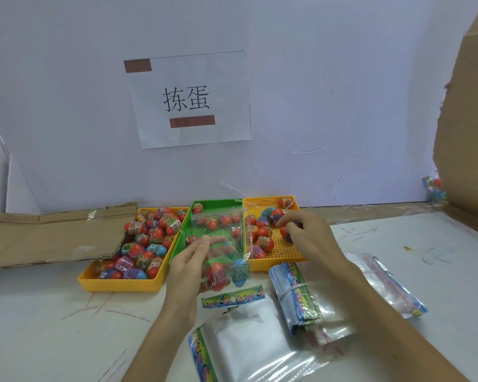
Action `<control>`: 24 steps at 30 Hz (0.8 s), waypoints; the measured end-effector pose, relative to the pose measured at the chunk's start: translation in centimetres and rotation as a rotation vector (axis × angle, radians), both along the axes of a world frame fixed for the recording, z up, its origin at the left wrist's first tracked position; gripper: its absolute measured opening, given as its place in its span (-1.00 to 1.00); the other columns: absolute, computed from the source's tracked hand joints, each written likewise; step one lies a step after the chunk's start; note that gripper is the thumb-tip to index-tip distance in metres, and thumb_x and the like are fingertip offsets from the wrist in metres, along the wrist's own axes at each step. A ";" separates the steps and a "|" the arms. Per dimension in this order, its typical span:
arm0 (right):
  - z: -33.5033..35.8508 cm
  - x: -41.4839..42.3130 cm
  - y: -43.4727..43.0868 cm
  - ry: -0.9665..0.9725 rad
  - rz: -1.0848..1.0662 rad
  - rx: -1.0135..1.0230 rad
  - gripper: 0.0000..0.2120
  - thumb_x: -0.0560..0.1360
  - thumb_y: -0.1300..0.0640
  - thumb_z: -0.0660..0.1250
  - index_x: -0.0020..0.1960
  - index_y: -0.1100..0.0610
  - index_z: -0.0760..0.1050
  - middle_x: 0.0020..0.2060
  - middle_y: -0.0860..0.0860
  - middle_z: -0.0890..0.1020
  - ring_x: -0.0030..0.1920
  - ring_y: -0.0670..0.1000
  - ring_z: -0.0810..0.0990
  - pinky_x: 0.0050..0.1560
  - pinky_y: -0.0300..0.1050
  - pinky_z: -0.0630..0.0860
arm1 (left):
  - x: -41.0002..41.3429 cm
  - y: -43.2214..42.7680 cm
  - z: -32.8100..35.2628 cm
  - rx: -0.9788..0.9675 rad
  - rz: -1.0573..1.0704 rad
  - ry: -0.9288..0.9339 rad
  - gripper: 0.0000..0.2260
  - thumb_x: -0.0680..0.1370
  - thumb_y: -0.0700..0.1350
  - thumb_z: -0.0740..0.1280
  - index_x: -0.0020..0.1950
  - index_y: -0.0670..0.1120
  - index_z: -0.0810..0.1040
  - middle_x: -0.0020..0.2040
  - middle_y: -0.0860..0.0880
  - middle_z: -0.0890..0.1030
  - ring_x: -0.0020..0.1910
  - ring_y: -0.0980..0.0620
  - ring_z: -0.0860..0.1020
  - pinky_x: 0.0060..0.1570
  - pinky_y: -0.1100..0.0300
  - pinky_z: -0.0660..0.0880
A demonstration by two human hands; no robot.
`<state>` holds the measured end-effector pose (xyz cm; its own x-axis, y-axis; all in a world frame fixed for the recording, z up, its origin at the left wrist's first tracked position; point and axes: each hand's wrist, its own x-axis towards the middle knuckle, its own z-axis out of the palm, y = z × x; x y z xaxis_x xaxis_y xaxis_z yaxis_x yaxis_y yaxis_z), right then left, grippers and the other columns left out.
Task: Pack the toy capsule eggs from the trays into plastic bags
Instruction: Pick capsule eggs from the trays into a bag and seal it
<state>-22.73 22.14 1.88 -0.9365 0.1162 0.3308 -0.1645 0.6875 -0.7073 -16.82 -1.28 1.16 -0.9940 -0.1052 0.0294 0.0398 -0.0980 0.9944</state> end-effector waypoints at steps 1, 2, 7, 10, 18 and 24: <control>0.1 0.0 -0.1 0.002 0.009 -0.008 -0.74 0.60 0.19 0.24 -0.07 -0.07 0.64 -0.07 -0.10 0.62 -0.01 -0.08 0.54 -0.15 -0.25 0.38 | 0.0 0.0 0.0 -0.001 -0.002 0.003 -0.71 0.70 0.05 0.19 0.11 0.01 0.69 0.01 -0.04 0.76 -0.06 -0.07 0.74 -0.09 -0.01 0.62; 0.1 0.0 -0.2 0.008 0.013 -0.012 -0.75 0.61 0.17 0.23 -0.08 -0.07 0.63 -0.07 -0.09 0.63 0.00 -0.05 0.56 -0.15 -0.24 0.38 | 0.0 0.0 -0.1 -0.001 -0.003 0.004 -0.71 0.70 0.05 0.19 0.11 0.01 0.69 0.01 -0.04 0.76 -0.06 -0.07 0.74 -0.10 -0.01 0.62; -0.2 0.1 0.0 -0.174 -0.050 0.468 -0.66 0.59 -0.14 0.28 0.34 -0.11 0.50 0.27 -0.02 0.51 0.35 0.08 0.40 0.36 0.09 0.26 | 0.0 0.1 -0.1 0.009 0.000 0.008 -0.71 0.70 0.04 0.20 0.06 0.04 0.71 0.00 -0.04 0.76 -0.06 -0.08 0.74 -0.07 -0.04 0.62; -0.5 0.2 -0.1 -0.251 -0.036 0.529 -0.59 0.57 -0.16 0.31 0.38 -0.11 0.44 0.33 -0.01 0.46 0.41 0.11 0.35 0.40 0.11 0.18 | -0.1 0.2 -0.2 0.010 -0.002 0.012 -0.72 0.69 0.04 0.21 0.05 0.04 0.72 0.00 -0.06 0.76 -0.05 -0.10 0.74 -0.03 -0.09 0.63; 0.3 0.5 -0.4 -0.009 -0.068 0.208 -0.80 0.60 -0.15 0.31 0.02 -0.08 0.64 -0.03 -0.10 0.62 0.08 -0.01 0.52 0.29 0.11 0.33 | -0.2 0.2 -0.3 -0.017 -0.010 0.046 -0.68 0.69 0.06 0.18 -0.06 0.21 0.73 -0.01 -0.02 0.76 -0.05 -0.06 0.73 -0.08 -0.04 0.62; 2.3 2.1 -1.4 0.284 0.023 -0.207 -0.80 0.57 -0.10 0.35 -0.19 -0.05 0.58 -0.24 -0.09 0.61 -0.14 -0.02 0.57 -0.01 0.08 0.51 | 0.1 0.2 -0.1 -0.037 -0.010 0.079 -0.70 0.68 0.05 0.20 -0.05 0.23 0.73 0.00 0.01 0.76 -0.04 -0.04 0.73 -0.23 0.05 0.63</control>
